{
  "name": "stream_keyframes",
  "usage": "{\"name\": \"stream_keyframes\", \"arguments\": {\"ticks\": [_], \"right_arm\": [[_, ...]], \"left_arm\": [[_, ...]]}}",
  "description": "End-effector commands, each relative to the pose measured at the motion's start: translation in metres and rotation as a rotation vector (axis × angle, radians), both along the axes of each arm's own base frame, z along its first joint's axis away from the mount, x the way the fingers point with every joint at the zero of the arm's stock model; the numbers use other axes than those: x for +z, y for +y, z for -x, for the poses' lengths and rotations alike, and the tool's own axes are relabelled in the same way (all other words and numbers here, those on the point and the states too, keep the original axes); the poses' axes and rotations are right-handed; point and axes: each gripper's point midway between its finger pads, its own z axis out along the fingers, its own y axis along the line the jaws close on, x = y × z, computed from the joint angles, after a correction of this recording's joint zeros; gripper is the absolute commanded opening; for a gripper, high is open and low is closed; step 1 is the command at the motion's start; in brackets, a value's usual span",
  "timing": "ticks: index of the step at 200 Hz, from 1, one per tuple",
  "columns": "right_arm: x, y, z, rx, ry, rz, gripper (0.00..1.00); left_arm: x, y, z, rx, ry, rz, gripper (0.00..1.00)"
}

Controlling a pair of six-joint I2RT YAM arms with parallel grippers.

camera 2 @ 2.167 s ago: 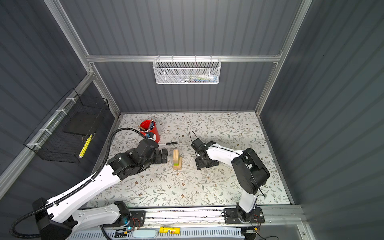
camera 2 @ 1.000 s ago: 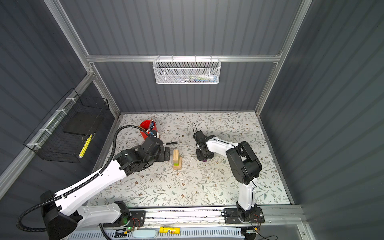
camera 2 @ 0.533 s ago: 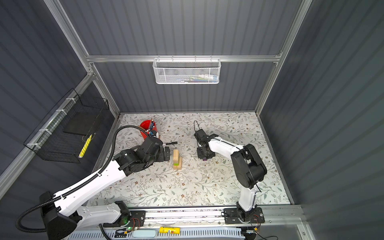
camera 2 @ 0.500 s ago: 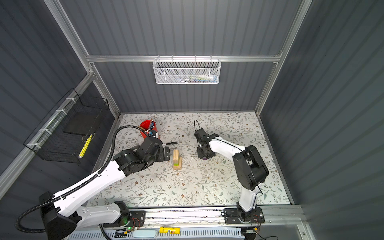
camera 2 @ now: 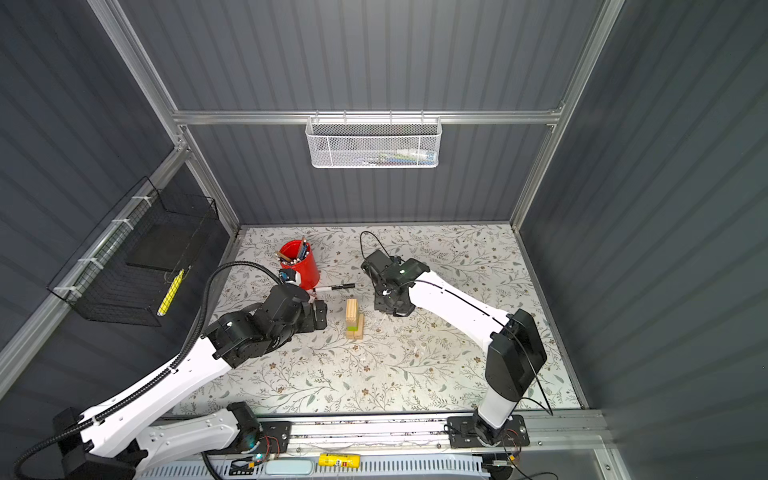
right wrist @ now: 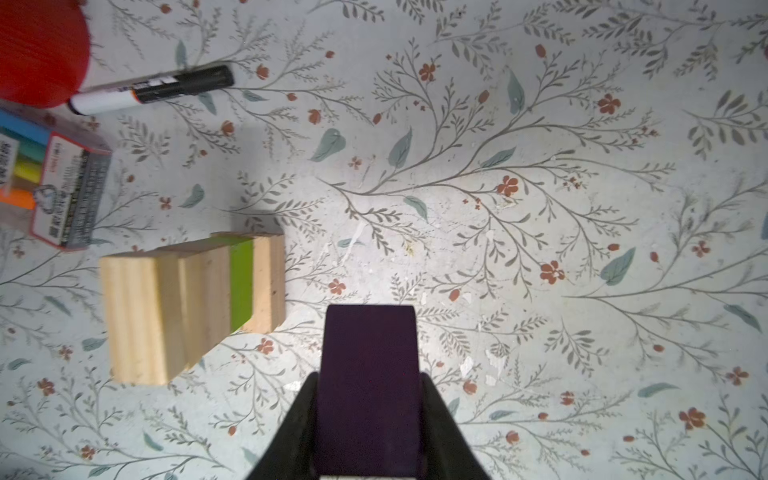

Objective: Build the wood block tower
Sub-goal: 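Lift the purple block with the right gripper and carry it above the stack, then lower the purple block onto the stack top with the right gripper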

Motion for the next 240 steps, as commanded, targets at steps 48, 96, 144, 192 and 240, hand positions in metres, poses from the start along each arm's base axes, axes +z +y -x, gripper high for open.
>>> {"name": "stream_keyframes", "arguments": {"ticks": [48, 96, 144, 192, 240], "right_arm": [[0.011, 0.053, 0.015, -0.046, -0.004, 0.033, 0.25], [0.002, 0.081, 0.011, -0.043, 0.002, 0.040, 0.25], [-0.009, 0.088, 0.002, -0.032, 0.008, 0.089, 0.25], [-0.016, 0.093, -0.002, -0.029, 0.007, 0.105, 0.27], [-0.021, 0.098, -0.005, -0.016, 0.010, 0.114, 0.27]], "left_arm": [[-0.008, 0.044, 0.023, 0.130, 0.008, -0.004, 1.00], [-0.011, 0.055, 0.031, 0.156, 0.011, 0.000, 1.00], [-0.013, 0.057, 0.031, 0.164, 0.016, -0.004, 1.00], [-0.017, 0.056, 0.031, 0.165, 0.022, -0.004, 1.00], [-0.017, 0.054, 0.031, 0.165, 0.022, 0.004, 1.00]]}}
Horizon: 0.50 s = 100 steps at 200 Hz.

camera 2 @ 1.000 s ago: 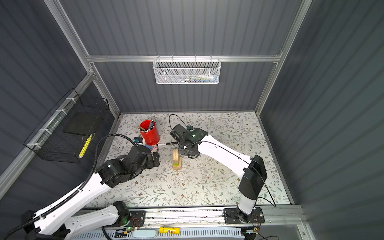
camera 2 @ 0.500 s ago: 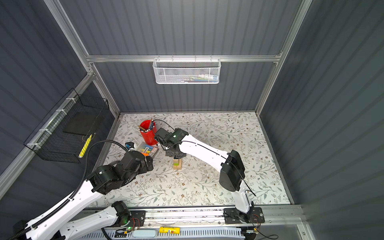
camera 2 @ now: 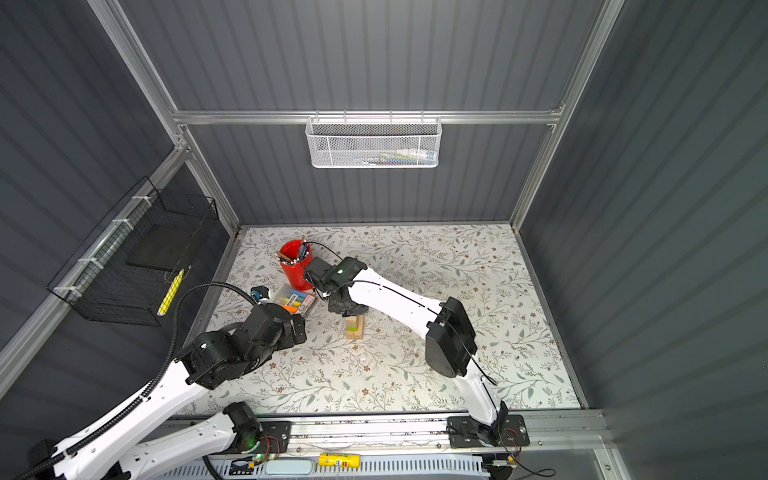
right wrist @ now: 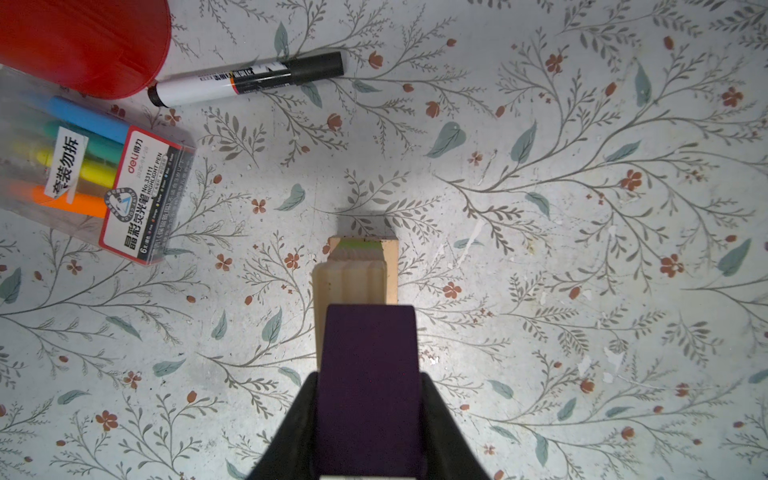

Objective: Build the wood block tower
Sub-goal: 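Lower the purple block onto the stack top with the right gripper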

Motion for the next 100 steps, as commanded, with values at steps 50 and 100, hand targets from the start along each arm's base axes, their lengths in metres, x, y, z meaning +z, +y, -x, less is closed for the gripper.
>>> {"name": "stream_keyframes", "arguments": {"ticks": [50, 100], "right_arm": [[0.0014, 0.0018, -0.0044, 0.013, -0.012, 0.029, 0.28], [-0.0043, 0.0028, -0.0048, 0.020, 0.000, 0.038, 0.29]], "left_arm": [[-0.0019, 0.0057, 0.0004, 0.027, -0.001, -0.005, 1.00], [-0.0006, 0.0062, 0.0002, 0.029, -0.005, -0.005, 1.00]]}}
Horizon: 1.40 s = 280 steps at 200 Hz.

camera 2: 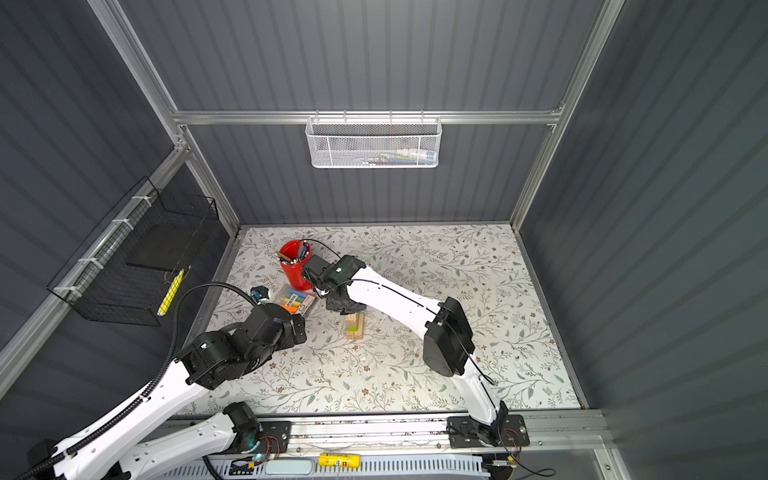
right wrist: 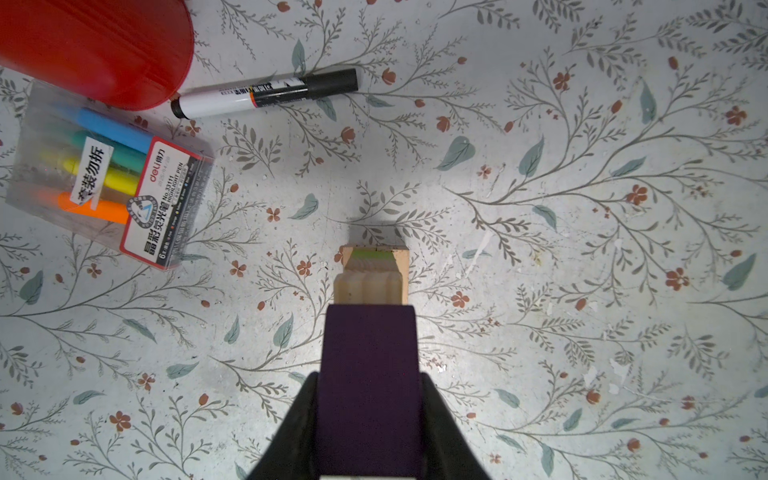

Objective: Build the wood block tower
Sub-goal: 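Lower the purple block onto the stack top with the right gripper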

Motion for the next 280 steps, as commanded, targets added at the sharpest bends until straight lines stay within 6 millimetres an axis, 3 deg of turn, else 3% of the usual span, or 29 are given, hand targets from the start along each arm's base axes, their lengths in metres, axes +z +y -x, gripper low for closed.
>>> {"name": "stream_keyframes", "arguments": {"ticks": [1, 87, 172, 280], "right_arm": [[-0.006, -0.003, 0.000, 0.003, 0.008, 0.039, 0.29], [-0.013, -0.004, 0.000, 0.009, 0.025, 0.055, 0.33], [-0.010, -0.004, 0.002, 0.006, 0.029, 0.042, 0.47], [-0.023, -0.005, 0.003, 0.006, 0.055, 0.035, 0.44]], "left_arm": [[-0.001, 0.006, 0.000, 0.026, -0.005, -0.008, 1.00], [0.000, 0.007, 0.000, 0.026, -0.002, -0.016, 1.00], [0.002, 0.007, -0.001, 0.025, -0.008, -0.018, 1.00], [0.002, 0.007, -0.001, 0.028, -0.008, -0.022, 1.00]]}}
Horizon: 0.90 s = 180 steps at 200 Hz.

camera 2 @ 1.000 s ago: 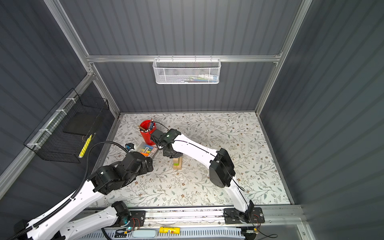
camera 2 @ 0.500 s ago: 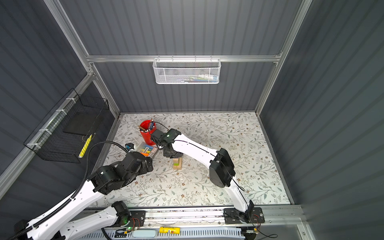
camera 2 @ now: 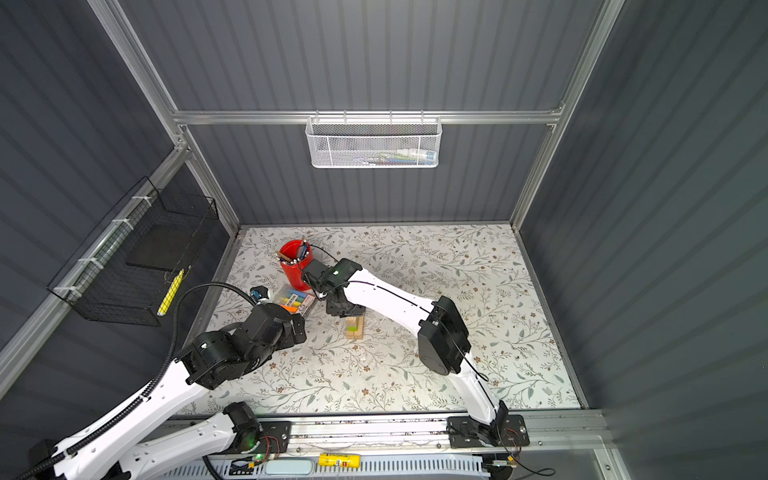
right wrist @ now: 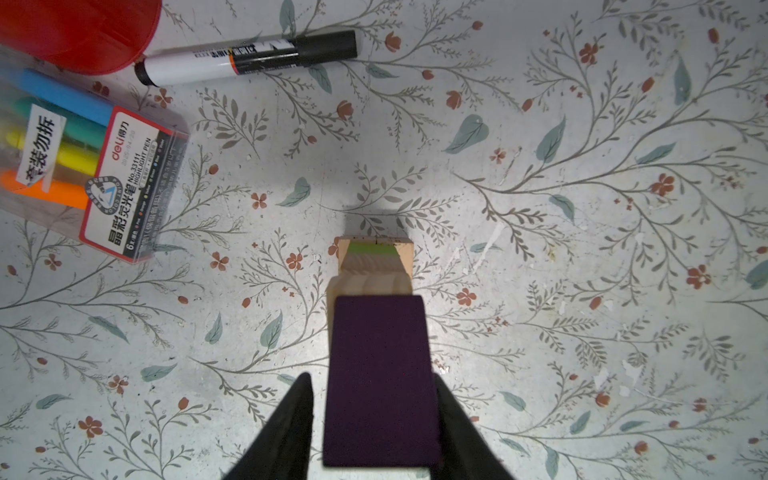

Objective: Build the wood block tower
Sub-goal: 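Lower the purple block onto the stack top with the right gripper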

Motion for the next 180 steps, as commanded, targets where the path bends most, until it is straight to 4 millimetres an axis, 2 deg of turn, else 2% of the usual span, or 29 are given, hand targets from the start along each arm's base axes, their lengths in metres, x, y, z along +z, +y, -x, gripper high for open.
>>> {"name": "stream_keyframes", "arguments": {"ticks": [1, 37, 126, 180], "right_arm": [[-0.0044, -0.0058, -0.0009, -0.004, 0.011, 0.018, 0.44], [-0.0065, -0.0062, -0.0024, -0.007, 0.011, 0.016, 0.40], [-0.0081, -0.0043, -0.0021, 0.004, 0.018, 0.009, 0.36], [-0.0006, -0.0052, -0.0025, 0.006, 0.009, 0.002, 0.47]], "left_arm": [[0.0014, 0.0064, -0.0002, 0.021, -0.004, -0.019, 1.00], [0.0011, 0.0057, -0.0005, 0.020, -0.004, -0.019, 1.00], [0.0016, 0.0055, -0.0007, 0.020, -0.005, -0.018, 1.00], [0.0014, 0.0047, -0.0014, 0.020, -0.003, -0.020, 1.00]]}}
